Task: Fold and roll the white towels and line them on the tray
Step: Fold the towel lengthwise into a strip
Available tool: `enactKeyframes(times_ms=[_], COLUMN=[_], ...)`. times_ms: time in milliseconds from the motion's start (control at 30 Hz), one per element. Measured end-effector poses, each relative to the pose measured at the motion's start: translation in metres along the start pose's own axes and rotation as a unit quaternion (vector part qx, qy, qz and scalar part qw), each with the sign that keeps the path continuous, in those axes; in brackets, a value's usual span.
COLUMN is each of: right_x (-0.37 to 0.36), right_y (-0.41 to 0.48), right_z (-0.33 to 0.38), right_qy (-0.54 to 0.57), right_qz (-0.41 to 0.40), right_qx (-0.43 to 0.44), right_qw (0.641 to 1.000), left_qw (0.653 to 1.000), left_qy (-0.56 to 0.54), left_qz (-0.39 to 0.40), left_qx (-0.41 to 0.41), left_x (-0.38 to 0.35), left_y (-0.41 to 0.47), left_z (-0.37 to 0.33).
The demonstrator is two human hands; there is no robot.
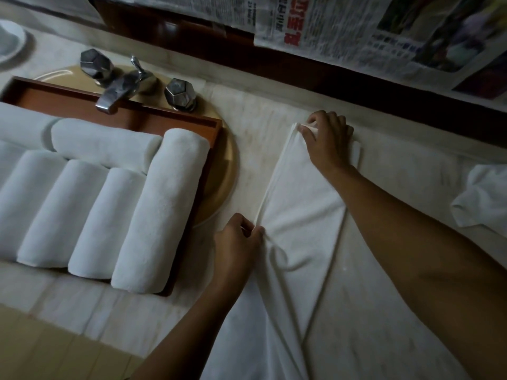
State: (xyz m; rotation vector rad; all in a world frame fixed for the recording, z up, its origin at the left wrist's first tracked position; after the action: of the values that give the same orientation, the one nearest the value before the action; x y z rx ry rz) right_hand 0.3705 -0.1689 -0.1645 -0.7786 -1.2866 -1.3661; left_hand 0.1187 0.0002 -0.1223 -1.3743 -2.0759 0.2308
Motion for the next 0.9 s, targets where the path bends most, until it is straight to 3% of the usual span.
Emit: enactKeyframes(times_ms=[133,200,300,367,433,500,633,733,900], right_x=[0.022,0.025,0.019,0.019,0.021,0.022,0.023,0.024,0.023], right_y=[-0.034,-0.068,-0.106,-0.108,-0.105,-0.103,-0.103,-0.102,-0.102], right_z=[0.017,0.018,0.006,0.002,0.004,0.006,0.003,0.004,0.003], right_qy=[-0.002,0.014,-0.064,-0.084,-0.086,-0.089,-0.088,-0.085,-0.094], right_qz=[-0.015,0.043,0.152,0.162,0.167,0.167,0.167,0.158,0.161], right_qx=[0.103,0.133,0.137,0.135,0.134,0.135,0.132,0.136,0.141], right_qw=[0.995,0.99,0.977,0.974,0.973,0.973,0.973,0.974,0.972], left_qw=[1.0,1.0,1.0,0.996,0.97,0.955,0.992,0.998,0.999], left_qy=[0.007,0.007,0.001,-0.044,-0.138,-0.161,-0.029,0.032,0.034], left_qz=[0.006,0.009,0.022,0.066,0.14,0.163,0.082,0.046,0.027], left_qx=[0.003,-0.005,0.003,0.05,0.146,0.187,0.093,0.041,0.022], left_x=[0.001,0.003,0.003,0.003,0.005,0.01,0.02,0.02,0.016], left_y=[-0.001,-0.002,-0.005,-0.008,-0.015,-0.023,-0.032,-0.033,-0.032], left_z=[-0.002,-0.004,-0.007,-0.004,-0.003,0.0,0.012,0.017,0.02])
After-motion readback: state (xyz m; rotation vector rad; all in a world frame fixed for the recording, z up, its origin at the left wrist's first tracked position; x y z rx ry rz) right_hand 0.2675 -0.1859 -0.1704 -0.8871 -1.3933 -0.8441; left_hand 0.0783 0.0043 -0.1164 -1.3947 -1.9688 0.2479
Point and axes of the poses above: each hand's wrist, its own y-axis towards the middle knuckle, its own x-axis out of the back of the hand, z = x × y, the point moved 1 cm from there along y, towards the middle knuckle, and after that the axes turned 9 degrees about -y, right-handed, at the moved point
